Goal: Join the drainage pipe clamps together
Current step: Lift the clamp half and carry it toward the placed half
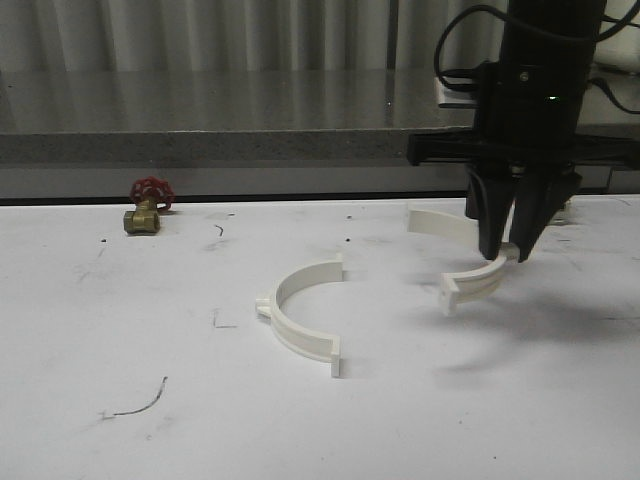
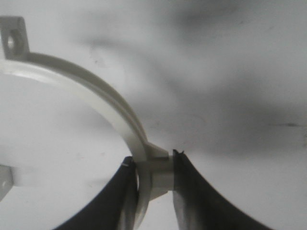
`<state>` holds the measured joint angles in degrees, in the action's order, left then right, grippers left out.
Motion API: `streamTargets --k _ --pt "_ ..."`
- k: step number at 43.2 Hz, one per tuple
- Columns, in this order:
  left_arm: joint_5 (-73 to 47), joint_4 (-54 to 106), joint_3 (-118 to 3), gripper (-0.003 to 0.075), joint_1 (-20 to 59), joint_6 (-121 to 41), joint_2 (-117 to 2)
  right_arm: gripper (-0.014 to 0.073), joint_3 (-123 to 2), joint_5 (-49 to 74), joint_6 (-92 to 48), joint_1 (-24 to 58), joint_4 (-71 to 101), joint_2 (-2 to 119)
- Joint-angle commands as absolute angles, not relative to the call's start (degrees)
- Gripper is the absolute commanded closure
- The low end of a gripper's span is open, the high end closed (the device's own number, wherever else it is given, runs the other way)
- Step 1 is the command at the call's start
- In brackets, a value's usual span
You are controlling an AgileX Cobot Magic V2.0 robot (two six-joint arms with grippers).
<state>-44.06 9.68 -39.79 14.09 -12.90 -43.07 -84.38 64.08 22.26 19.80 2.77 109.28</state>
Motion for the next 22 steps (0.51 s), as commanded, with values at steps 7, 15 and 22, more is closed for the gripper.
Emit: streamTargets --k 7,15,22 --pt "-40.5 10.3 -41.4 0.0345 13.8 -12.8 -42.9 0.0451 -86.1 64.2 30.2 22.4 3.0 105.8" --pt "-40.5 10.3 -41.4 0.0345 13.8 -12.8 -42.9 0.0451 -86.1 62.2 31.3 24.2 5.1 105.8" --pt "-40.5 10.3 -41.4 0.0345 13.8 -12.8 -42.9 0.0451 -86.1 61.1 32.7 24.6 6.1 105.8"
